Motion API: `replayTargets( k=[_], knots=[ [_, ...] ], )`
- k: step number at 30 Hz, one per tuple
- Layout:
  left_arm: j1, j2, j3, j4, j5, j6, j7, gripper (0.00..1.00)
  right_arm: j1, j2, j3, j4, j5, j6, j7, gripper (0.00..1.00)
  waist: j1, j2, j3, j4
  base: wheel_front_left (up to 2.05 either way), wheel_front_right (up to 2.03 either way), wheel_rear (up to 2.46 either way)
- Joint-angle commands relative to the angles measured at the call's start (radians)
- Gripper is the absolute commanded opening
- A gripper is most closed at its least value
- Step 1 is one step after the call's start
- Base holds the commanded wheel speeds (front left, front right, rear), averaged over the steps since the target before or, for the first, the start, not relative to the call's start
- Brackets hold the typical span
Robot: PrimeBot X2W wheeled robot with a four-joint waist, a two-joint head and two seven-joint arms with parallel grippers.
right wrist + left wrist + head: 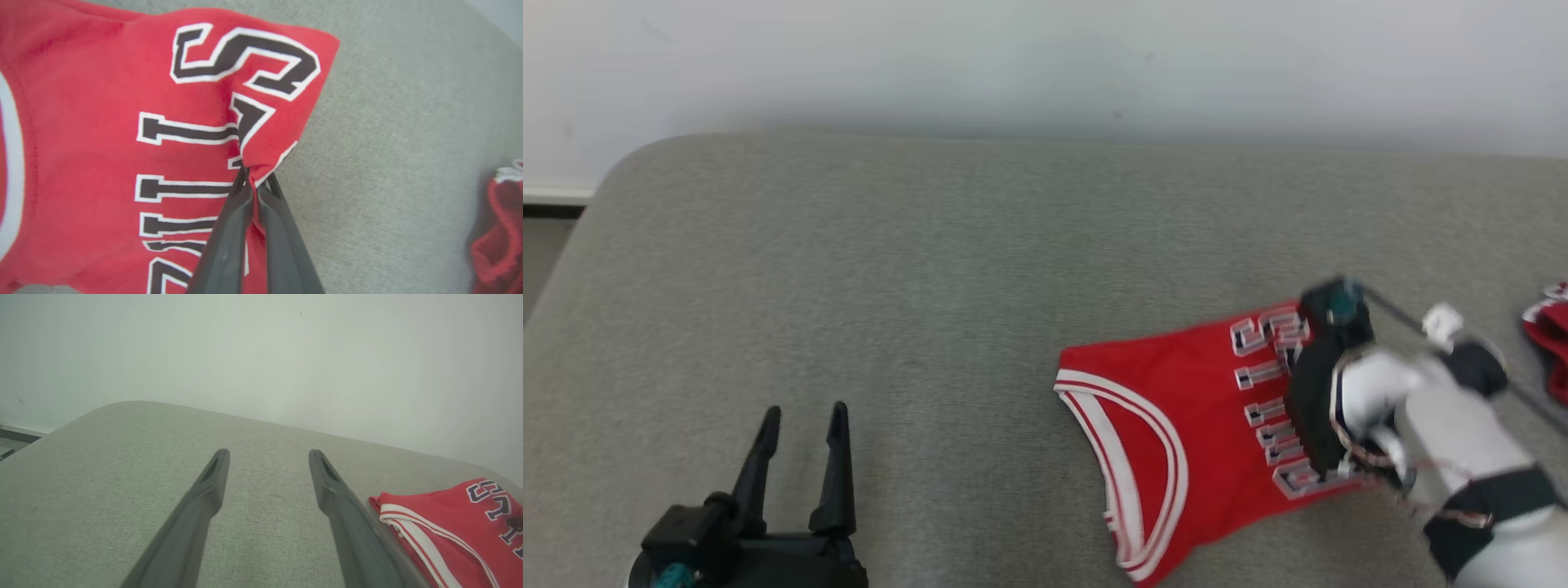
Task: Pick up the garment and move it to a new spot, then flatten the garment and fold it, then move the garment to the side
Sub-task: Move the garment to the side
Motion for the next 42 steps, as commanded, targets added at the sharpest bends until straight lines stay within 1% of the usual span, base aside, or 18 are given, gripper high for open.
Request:
replayTargets(
  k=[1,4,5,6,7,11,15,20,26,30,37,41,42],
  knots=[
    [-0.001,0.000,0.017,-0.018,-0.013,0.007,0.000,1.00,-0.067,-0.023,0.040,-0.017,0.027,-0.003,0.012,0.00,-0.0002,-0.0003,0.027,-0.092,0.00,0.00,0.00],
    [-0.018,0.000,0.020,-0.038,-0.021,0.017,0.000,1.00,-0.167,-0.064,0.104,-0.022,0.069,-0.003,0.033,0.00,-0.0002,-0.0003,0.046,-0.149,0.00,0.00,0.00],
    [-0.024,0.000,0.015,-0.043,-0.019,0.019,0.000,1.00,-0.197,-0.075,0.113,-0.023,0.086,-0.003,0.037,0.00,-0.0002,-0.0003,0.052,-0.165,0.00,0.00,0.00],
    [-0.024,0.000,0.015,-0.043,-0.019,0.019,0.000,1.00,-0.197,-0.075,0.113,-0.023,0.086,-0.003,0.037,0.00,-0.0002,-0.0003,0.052,-0.165,0.00,0.00,0.00],
    [-0.024,0.000,0.012,-0.049,-0.022,0.023,0.000,1.00,-0.224,-0.080,0.123,-0.021,0.105,-0.003,0.041,0.00,-0.0002,-0.0003,0.057,-0.184,0.00,0.00,0.00],
    [-0.036,0.001,-0.003,-0.060,-0.016,0.031,0.000,1.00,-0.300,-0.117,0.129,-0.009,0.153,-0.003,0.052,0.00,-0.0002,-0.0003,0.072,-0.249,0.00,0.00,0.00],
    [-0.049,0.001,0.000,-0.066,-0.004,0.028,0.000,1.00,-0.353,-0.156,0.130,0.005,0.172,-0.003,0.048,0.00,-0.0002,-0.0003,0.090,-0.308,0.00,0.00,0.00],
    [-0.067,0.001,0.009,-0.067,0.007,0.015,0.000,1.00,-0.395,-0.196,0.095,0.033,0.165,-0.003,-0.009,0.00,-0.0002,-0.0003,0.113,-0.353,0.00,0.00,0.00],
    [-0.094,0.001,0.012,-0.067,0.038,0.002,0.000,1.00,-0.442,-0.206,0.031,0.113,0.142,-0.003,-0.066,0.00,-0.0002,-0.0003,0.166,-0.370,0.00,0.00,0.00],
    [-0.116,0.001,0.012,-0.064,0.065,-0.014,0.000,1.00,-0.476,-0.237,-0.033,0.162,0.108,-0.003,-0.120,0.00,-0.0002,-0.0003,0.202,-0.364,0.00,0.00,0.00],
    [-0.146,0.001,0.013,-0.065,0.101,-0.029,0.000,1.00,-0.472,-0.288,-0.175,0.266,-0.004,-0.003,-0.209,0.00,-0.0002,-0.0003,0.252,-0.333,0.00,0.00,0.00],
    [-0.162,0.001,0.014,-0.073,0.121,-0.037,0.000,1.00,-0.470,-0.294,-0.267,0.304,-0.105,-0.003,-0.274,0.00,-0.0002,-0.0003,0.278,-0.313,0.00,0.00,0.00],
    [-0.167,0.001,0.014,-0.075,0.123,-0.040,0.000,1.00,-0.467,-0.293,-0.289,0.313,-0.133,-0.003,-0.285,0.09,-0.0002,-0.0003,0.284,-0.310,0.00,0.00,0.00]
  ],
)
